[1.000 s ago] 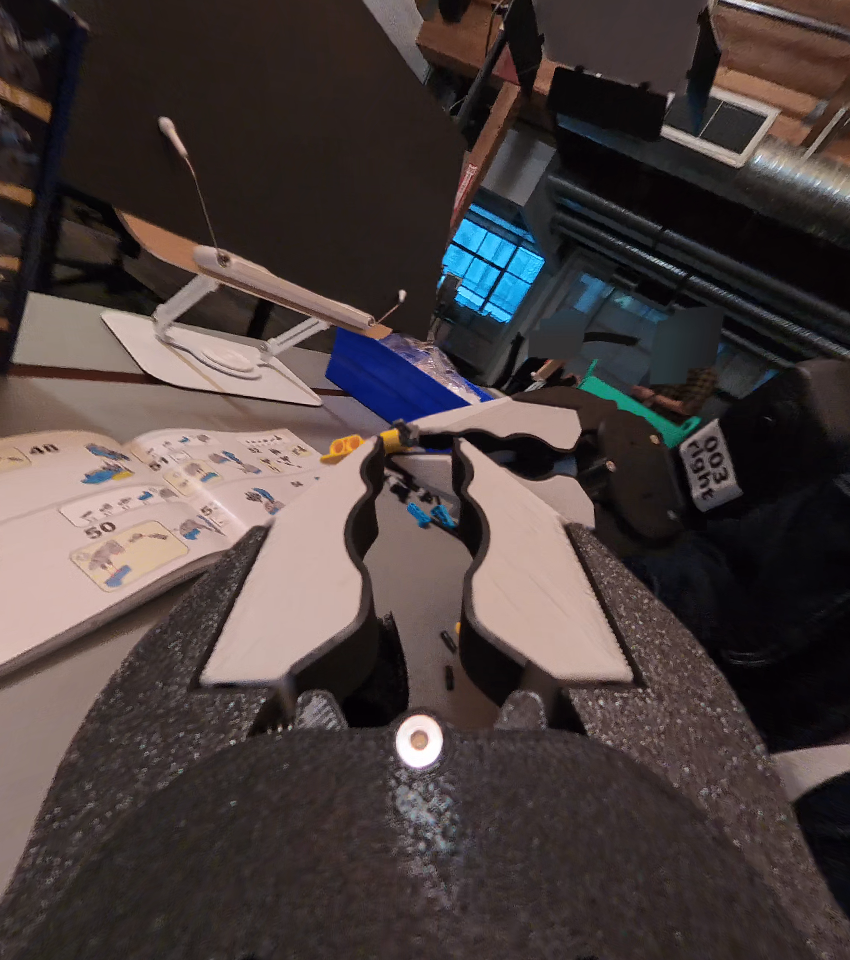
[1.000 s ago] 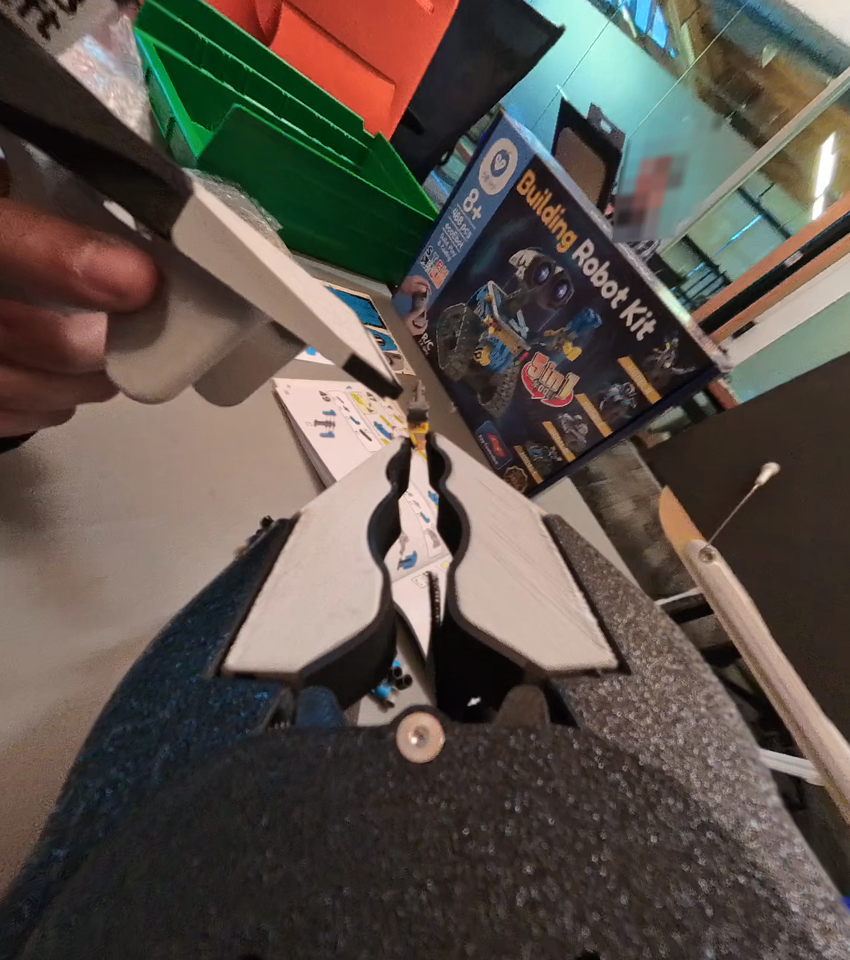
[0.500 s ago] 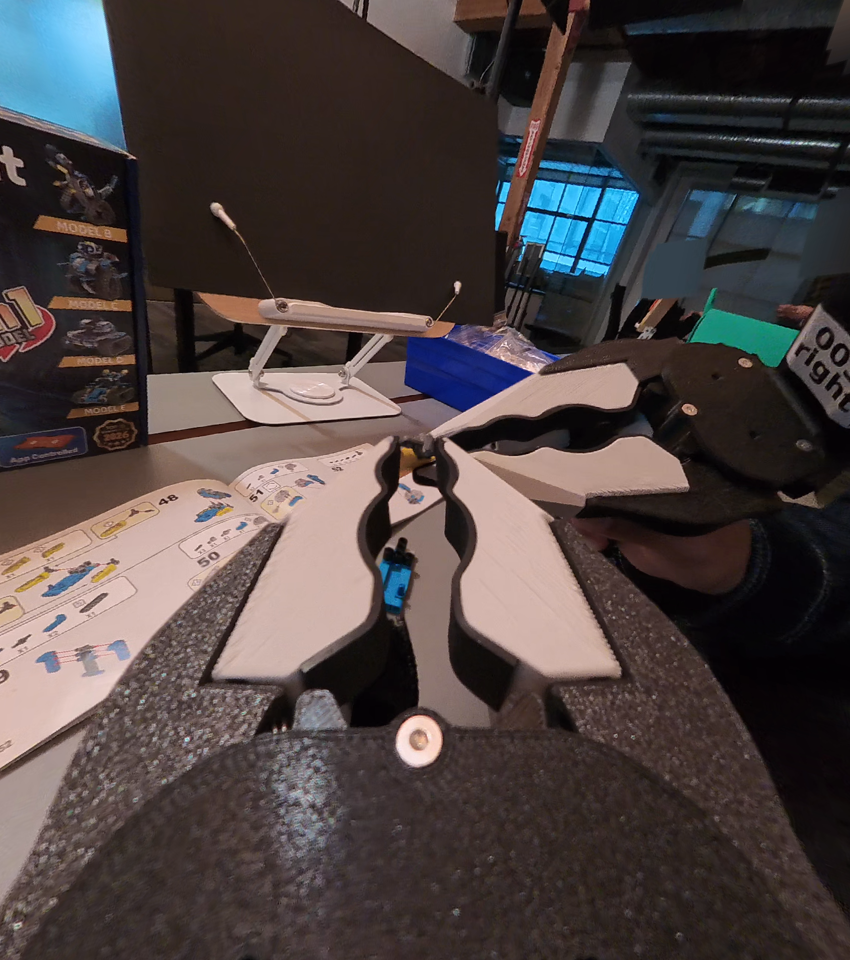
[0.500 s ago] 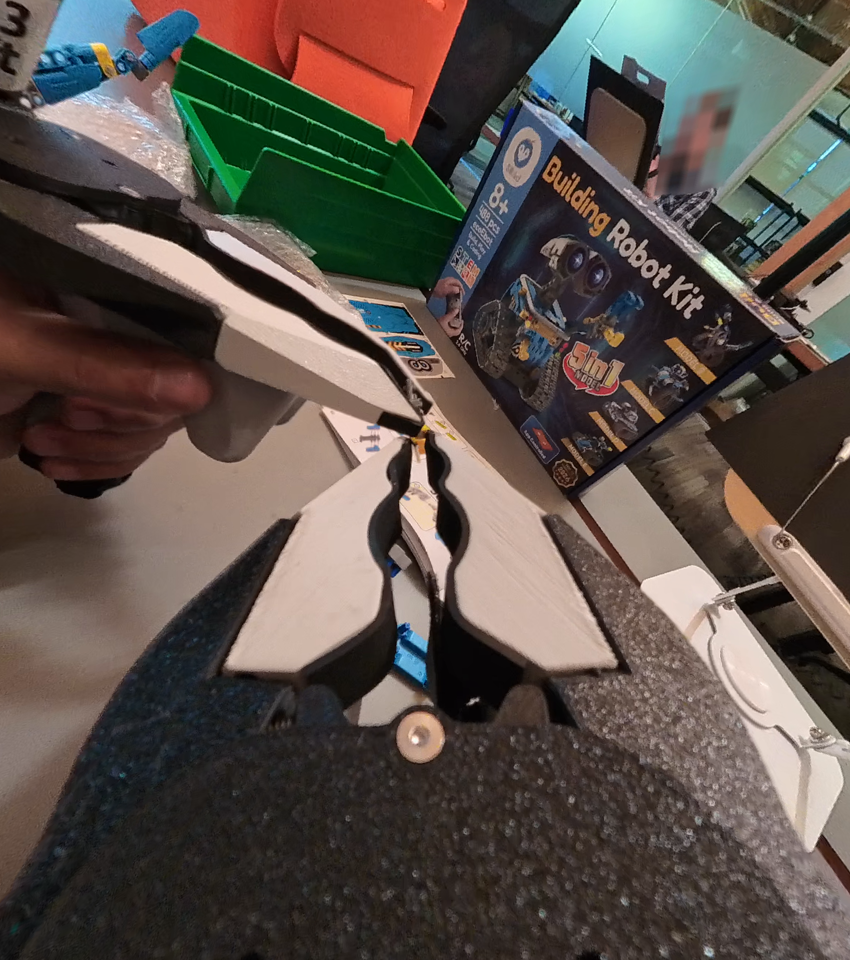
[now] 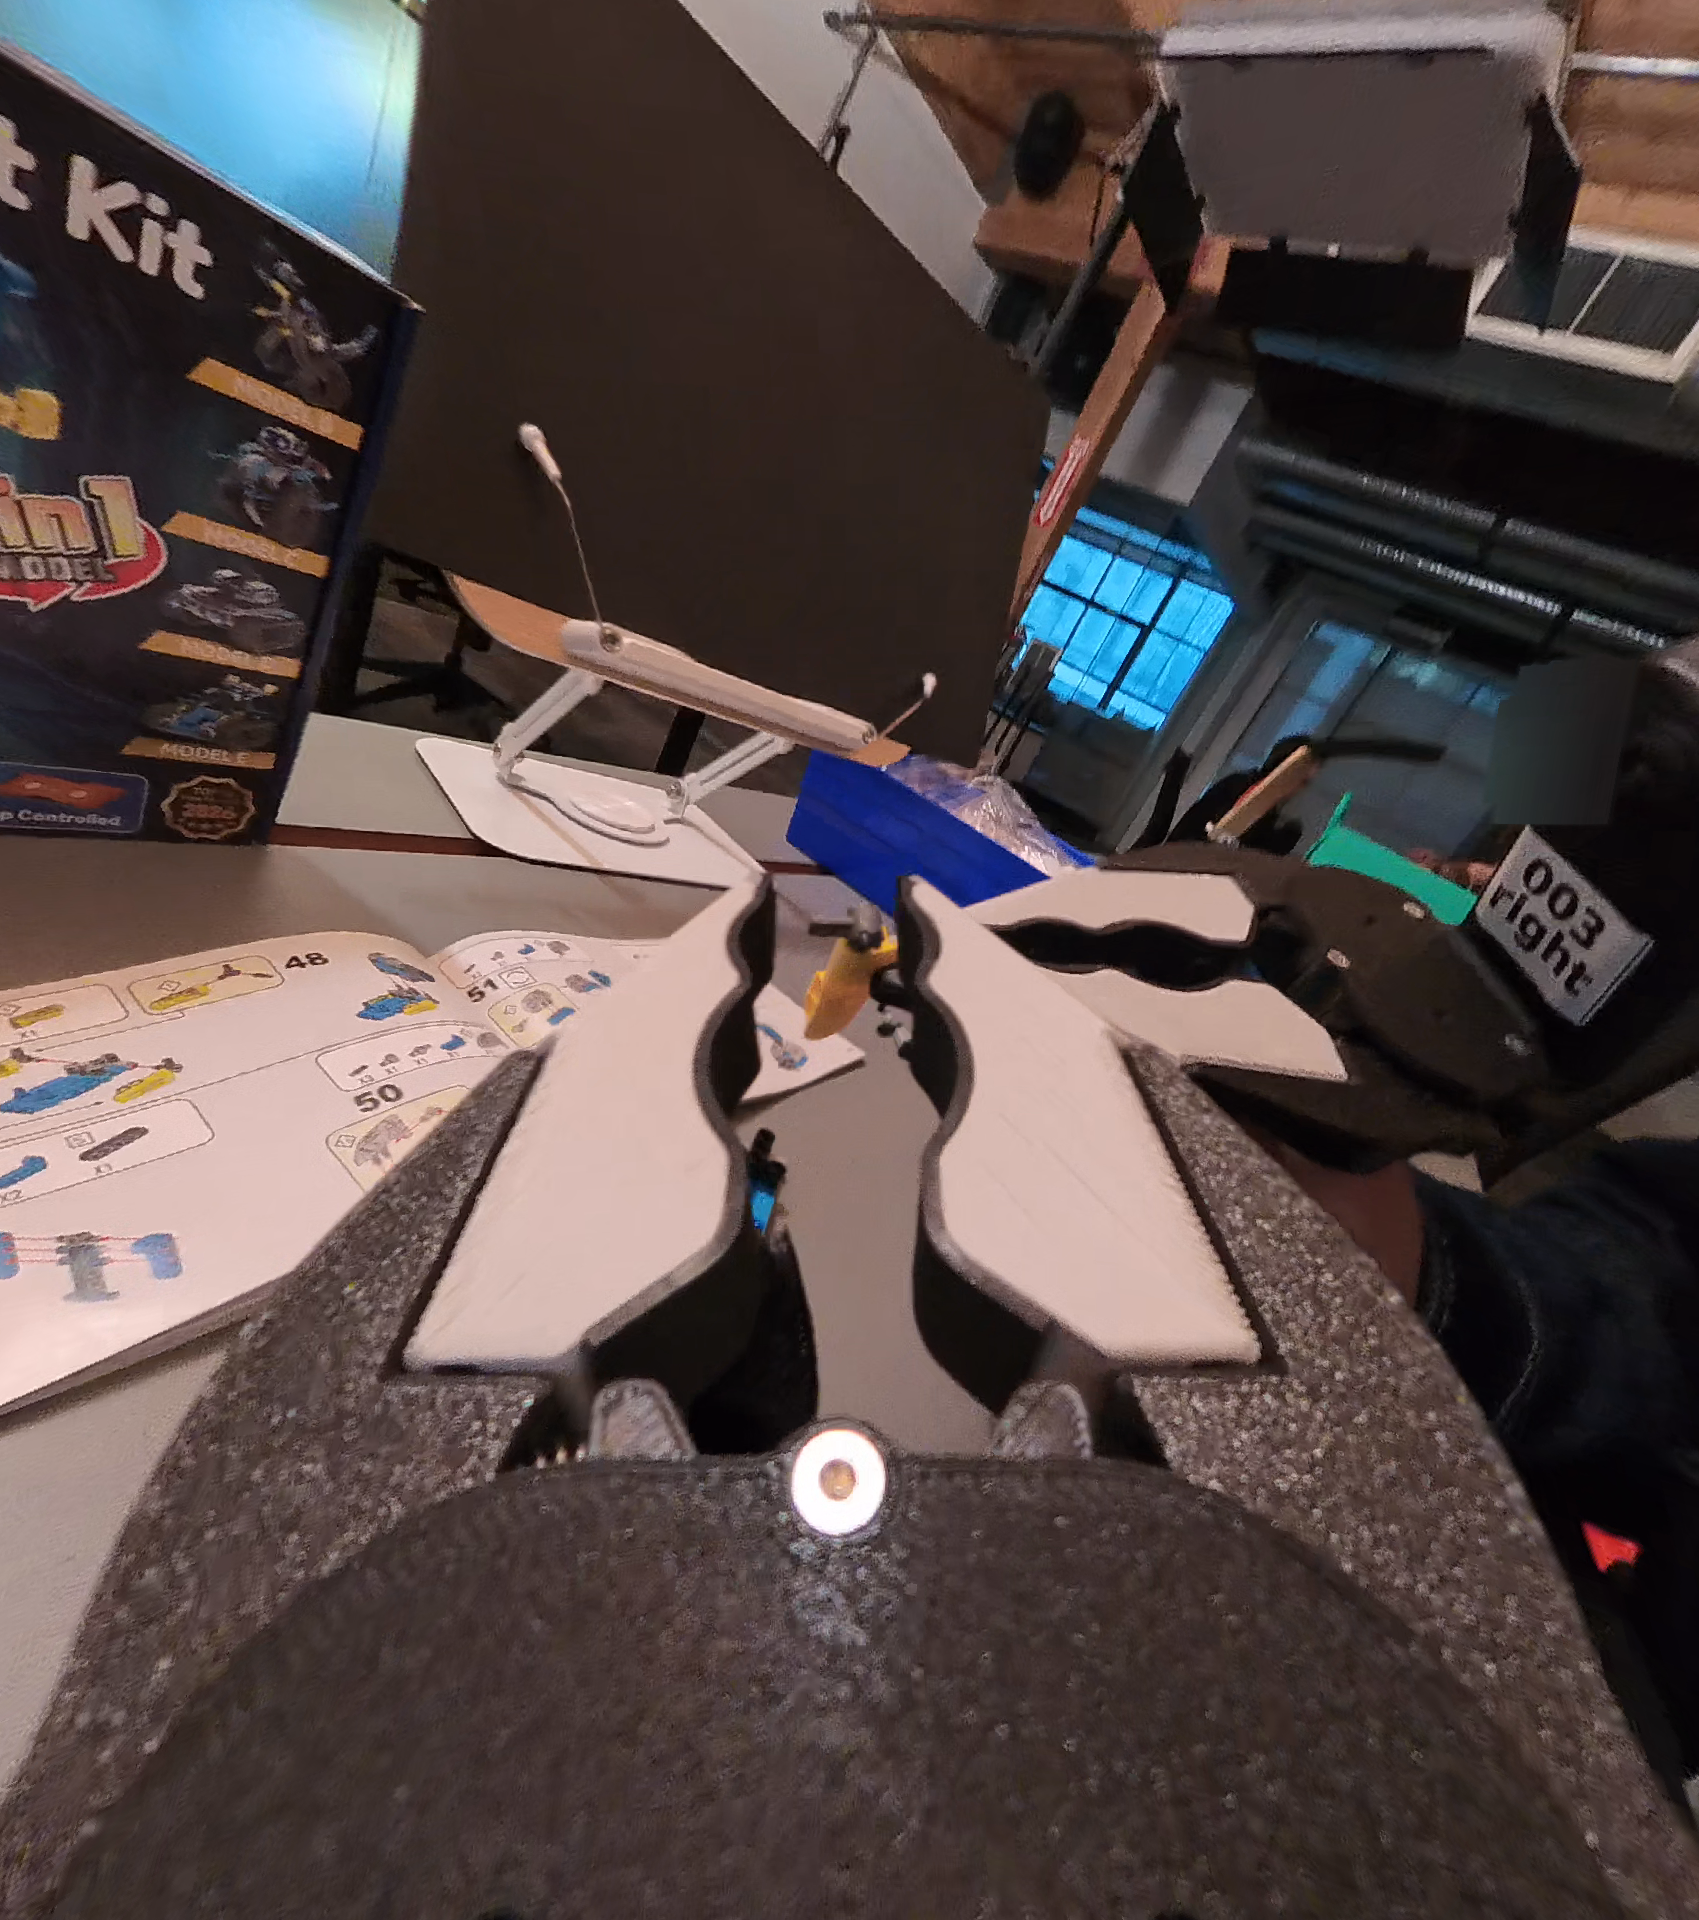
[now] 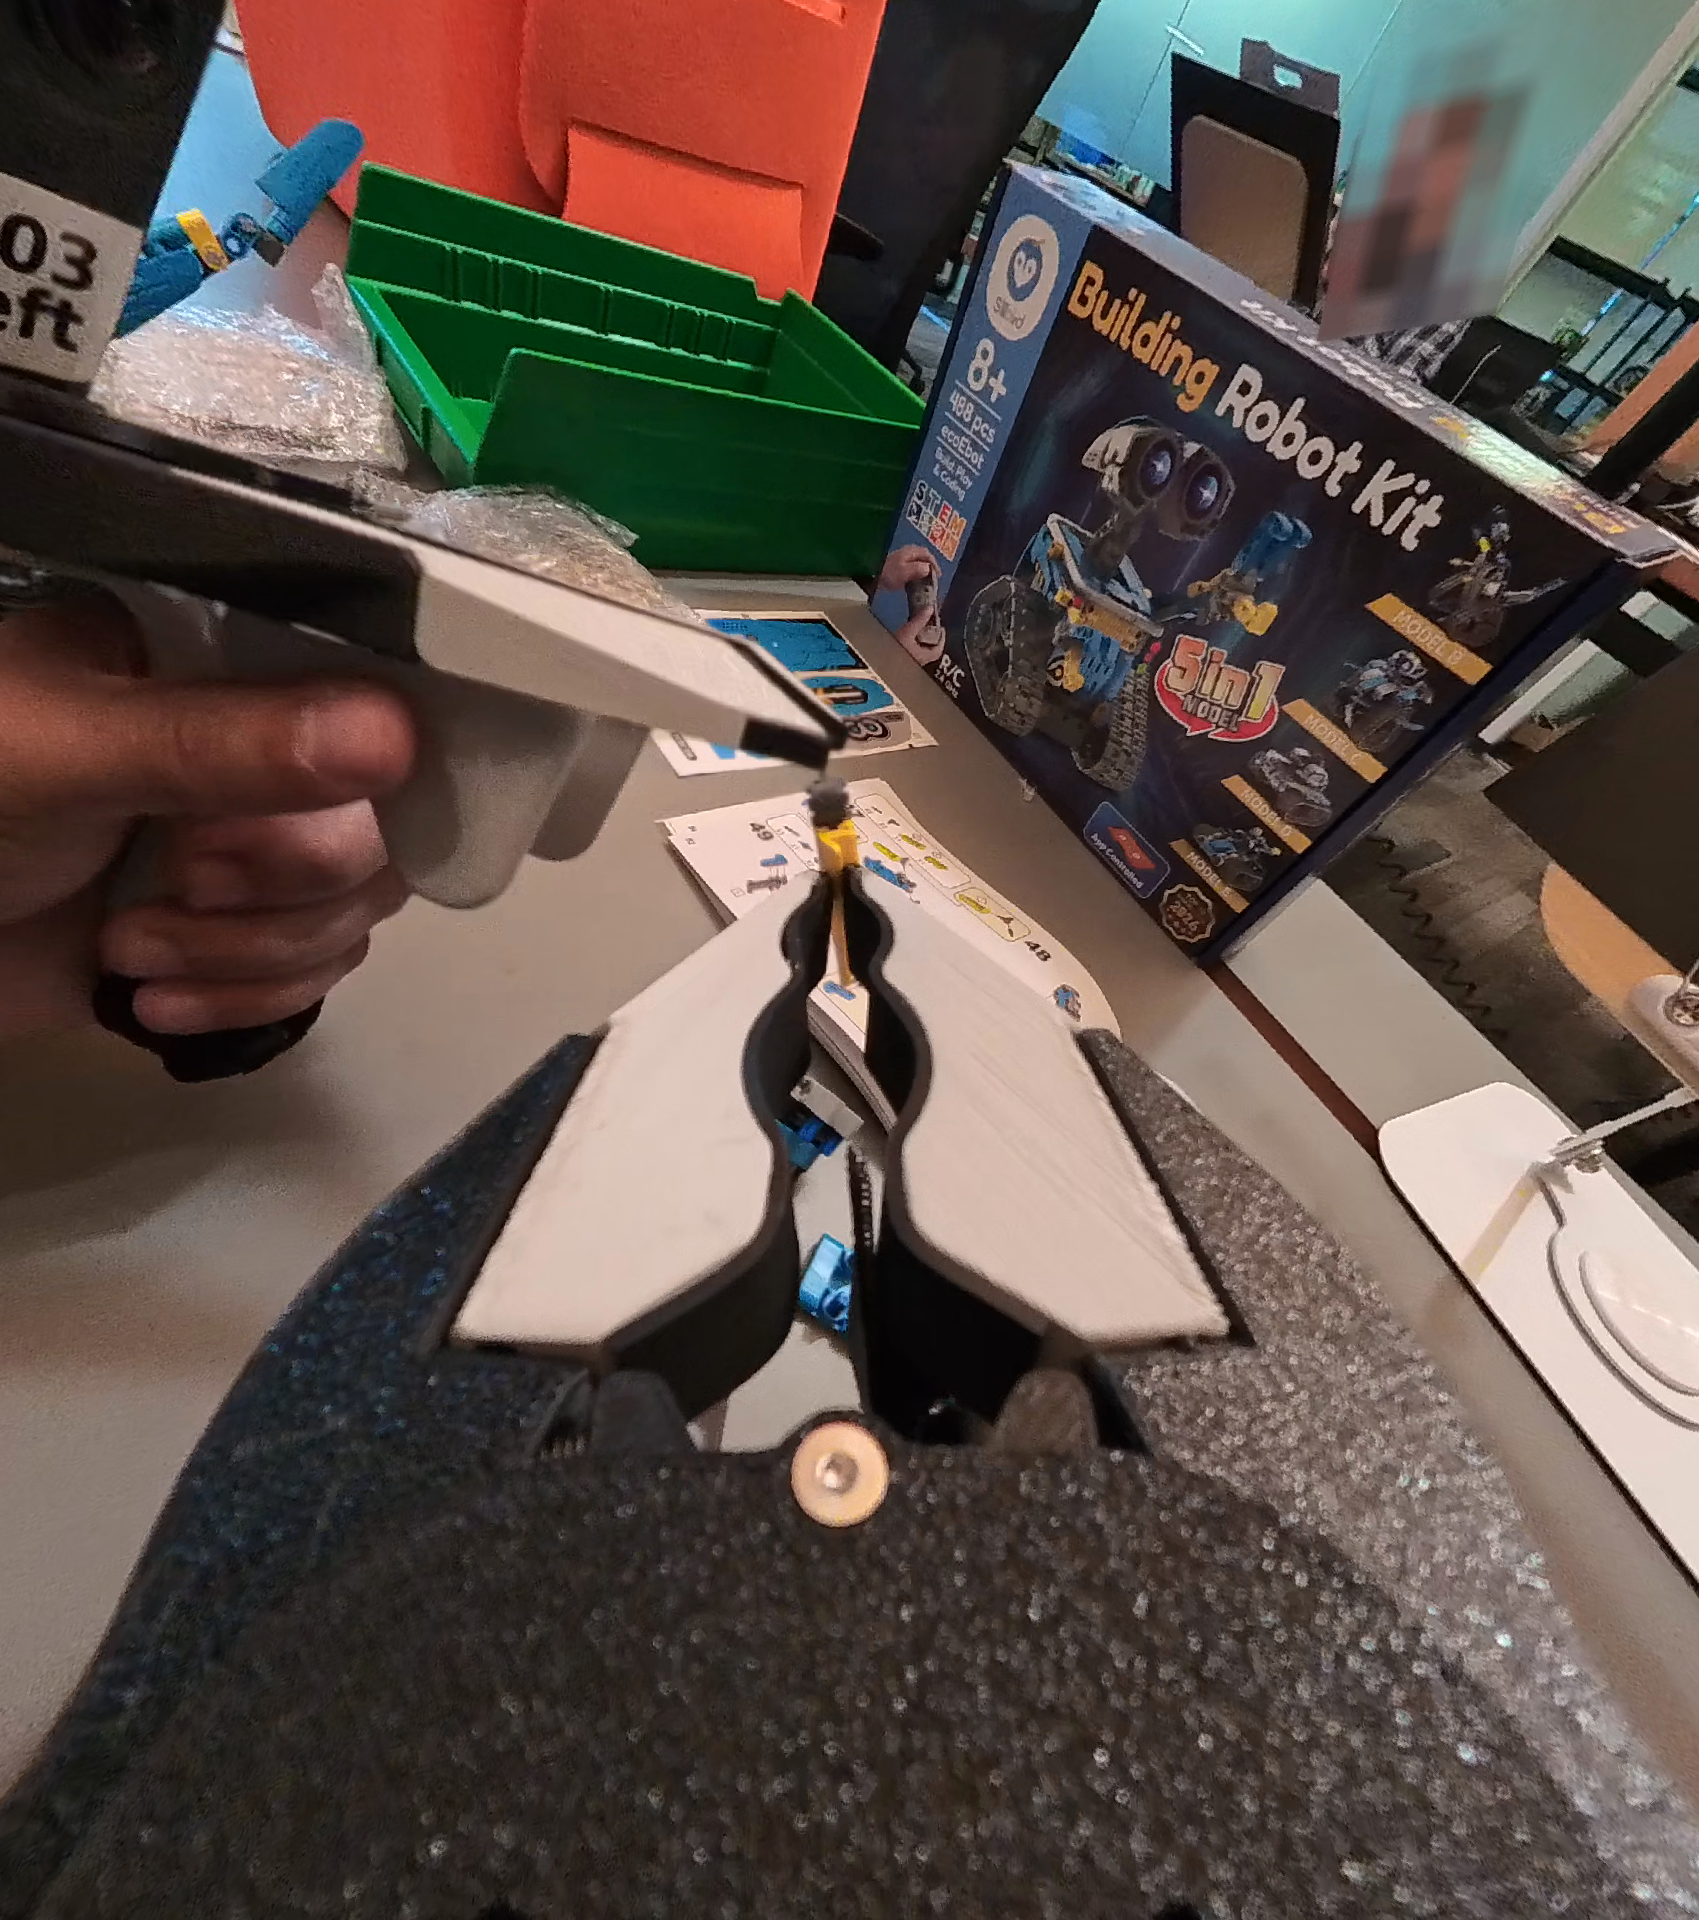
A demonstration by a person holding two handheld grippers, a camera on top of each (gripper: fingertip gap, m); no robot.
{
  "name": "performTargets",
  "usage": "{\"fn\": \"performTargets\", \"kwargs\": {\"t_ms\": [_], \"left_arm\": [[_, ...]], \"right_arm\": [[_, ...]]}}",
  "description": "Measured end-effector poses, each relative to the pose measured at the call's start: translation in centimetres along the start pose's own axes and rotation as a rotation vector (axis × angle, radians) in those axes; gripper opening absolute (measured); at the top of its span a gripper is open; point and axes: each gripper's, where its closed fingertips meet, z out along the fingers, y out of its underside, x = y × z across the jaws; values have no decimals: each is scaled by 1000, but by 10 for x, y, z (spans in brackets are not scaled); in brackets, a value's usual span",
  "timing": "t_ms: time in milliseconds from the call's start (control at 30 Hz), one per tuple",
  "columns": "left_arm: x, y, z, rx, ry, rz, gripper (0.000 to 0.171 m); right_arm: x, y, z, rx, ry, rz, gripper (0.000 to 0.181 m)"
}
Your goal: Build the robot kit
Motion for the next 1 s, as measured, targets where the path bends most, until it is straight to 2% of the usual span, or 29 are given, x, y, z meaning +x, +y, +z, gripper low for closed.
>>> {"fn": "performTargets", "kwargs": {"t_ms": [100, 233, 533, 800, 1000], "left_arm": [[-6, 1, -2, 5, -19, -44, 26], [3, 7, 4, 6, -10, -64, 26], [2, 9, 8, 25, -12, -122, 15], [0, 13, 11, 66, 60, -376, 11], [4, 7, 8, 76, 106, -351, 10]], "right_arm": [[7, 0, -1, 7, 22, 18, 0], [6, -5, -3, 36, 4, 53, 1], [2, -2, -1, 23, -16, 87, 1], [2, 3, 2, 2, 26, 14, 0], [1, -4, 0, 52, 28, 13, 2]]}}
